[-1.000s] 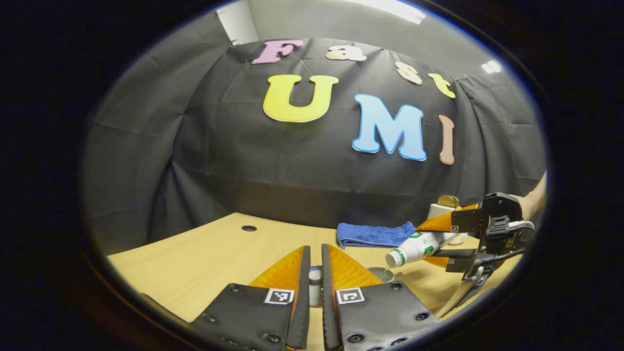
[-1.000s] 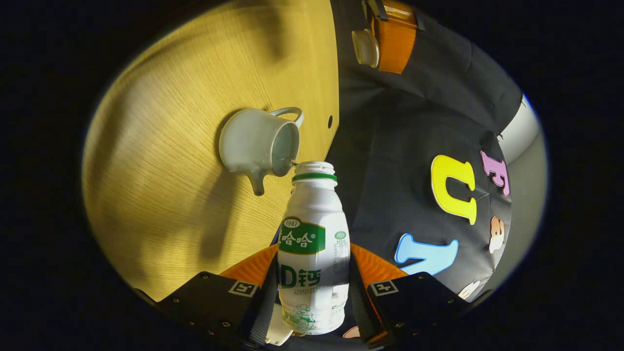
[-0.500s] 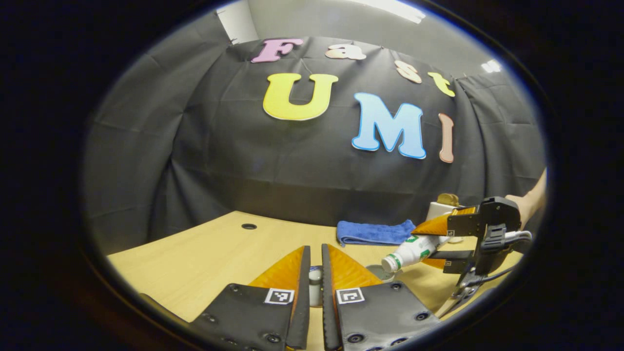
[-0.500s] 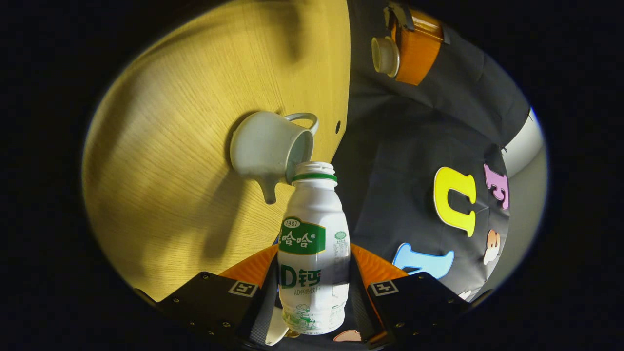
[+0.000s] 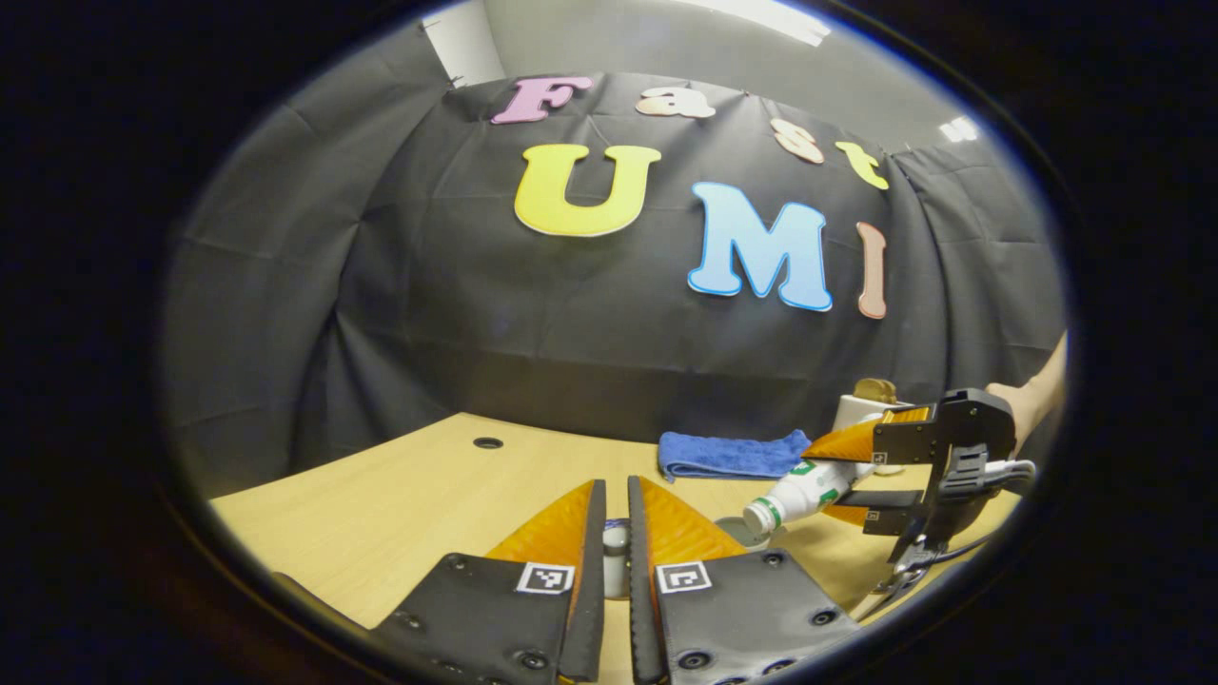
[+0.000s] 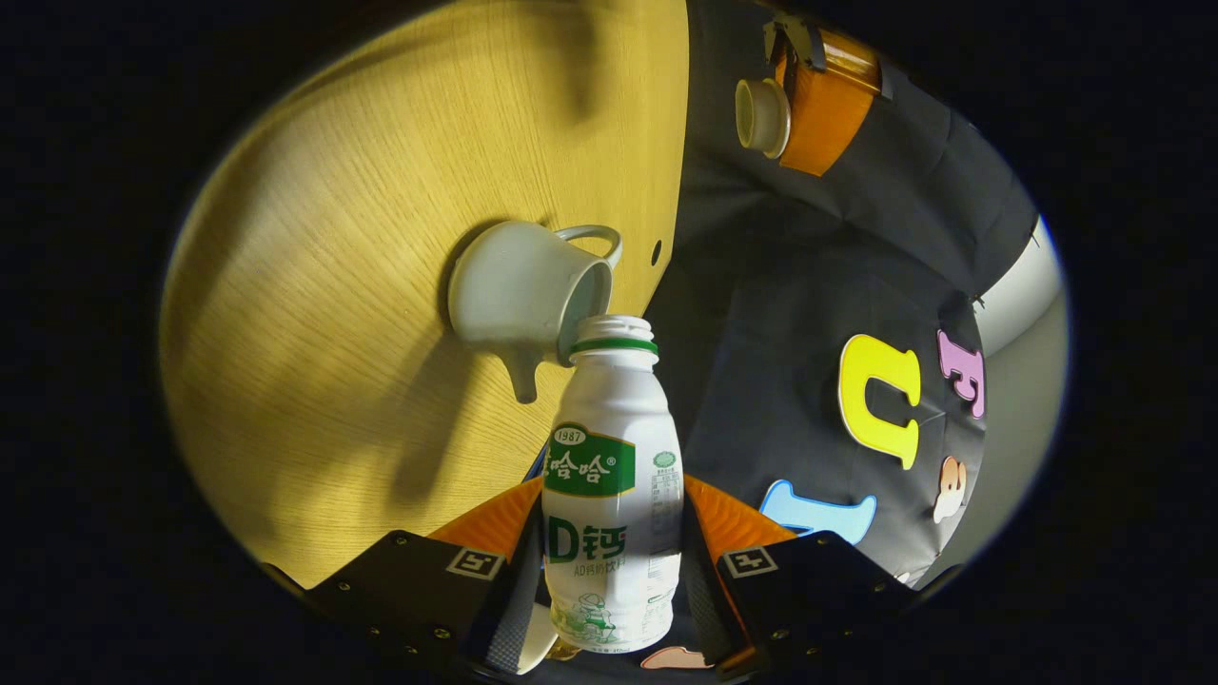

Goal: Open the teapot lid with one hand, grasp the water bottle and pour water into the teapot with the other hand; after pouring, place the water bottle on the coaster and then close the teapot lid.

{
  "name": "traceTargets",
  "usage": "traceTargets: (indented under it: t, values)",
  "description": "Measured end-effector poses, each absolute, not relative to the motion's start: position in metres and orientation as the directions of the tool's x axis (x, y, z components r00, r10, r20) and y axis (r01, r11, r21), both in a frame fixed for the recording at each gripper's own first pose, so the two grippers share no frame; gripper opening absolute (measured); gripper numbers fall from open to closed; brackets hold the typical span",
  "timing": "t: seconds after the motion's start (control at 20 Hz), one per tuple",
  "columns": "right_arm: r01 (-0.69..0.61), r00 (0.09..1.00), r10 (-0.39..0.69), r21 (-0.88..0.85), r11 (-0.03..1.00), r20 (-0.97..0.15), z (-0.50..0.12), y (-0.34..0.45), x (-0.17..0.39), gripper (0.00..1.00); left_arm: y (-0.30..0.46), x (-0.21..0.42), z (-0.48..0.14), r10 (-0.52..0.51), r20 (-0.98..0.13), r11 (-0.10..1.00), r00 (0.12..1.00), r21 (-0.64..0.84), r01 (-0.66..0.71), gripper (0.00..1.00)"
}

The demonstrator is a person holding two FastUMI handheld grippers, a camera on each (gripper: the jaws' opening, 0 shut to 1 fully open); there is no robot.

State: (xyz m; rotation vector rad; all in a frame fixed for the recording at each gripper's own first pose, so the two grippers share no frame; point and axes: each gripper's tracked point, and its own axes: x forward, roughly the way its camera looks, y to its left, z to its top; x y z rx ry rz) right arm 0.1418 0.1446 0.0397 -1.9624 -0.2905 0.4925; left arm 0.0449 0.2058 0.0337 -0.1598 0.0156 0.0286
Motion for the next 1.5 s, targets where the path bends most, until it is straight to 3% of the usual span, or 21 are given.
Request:
traceTargets:
  t: [0.2,0.25,0.3,0.45,0.55,0.7,0.95,1.1,1.5]
  values:
    - [-0.008,0.883,0.428,-0.917,-0.398,-0.194,0.039,0.144,0.141,0.69,0.207,0.043,0.034,0.032,-0.017,0.987,0.999,-0.160,-0.035,0.22]
    - [-0.006,0.881,0.433,-0.921,-0.389,-0.188,0.040,0.144,0.140,0.69,0.208,0.044,0.035,0.034,-0.018,0.986,0.999,-0.160,-0.037,0.17]
    - [-0.005,0.880,0.438,-0.925,-0.380,-0.185,0.041,0.145,0.141,0.69,0.207,0.045,0.034,0.033,-0.020,0.986,0.999,-0.160,-0.036,0.22]
    - [0.005,0.877,0.449,-0.930,-0.368,-0.173,0.041,0.146,0.140,0.69,0.206,0.044,0.036,0.031,-0.018,0.987,0.999,-0.155,-0.033,0.22]
    - [0.005,0.871,0.462,-0.939,-0.343,-0.165,0.039,0.148,0.139,0.69,0.201,0.045,0.037,0.021,-0.010,0.986,1.000,-0.164,-0.022,0.18]
    - [-0.007,0.862,0.483,-0.956,-0.294,-0.155,0.044,0.151,0.139,0.68,0.194,0.048,0.039,-0.024,0.007,0.975,1.000,-0.223,0.025,0.22]
    - [-0.051,0.847,0.525,-0.996,-0.078,-0.084,0.054,0.151,0.136,0.68,0.189,0.059,0.036,-0.058,0.015,0.963,0.998,-0.261,0.060,0.22]
    - [-0.090,0.846,0.533,-0.991,0.103,-0.022,0.066,0.140,0.131,0.68,0.180,0.068,0.036,-0.085,0.019,0.964,0.996,-0.250,0.087,0.22]
    - [-0.180,0.890,0.442,-0.809,0.560,0.108,0.092,0.084,0.124,0.68,0.134,0.101,0.035,-0.153,0.004,0.971,0.988,-0.188,0.151,0.22]
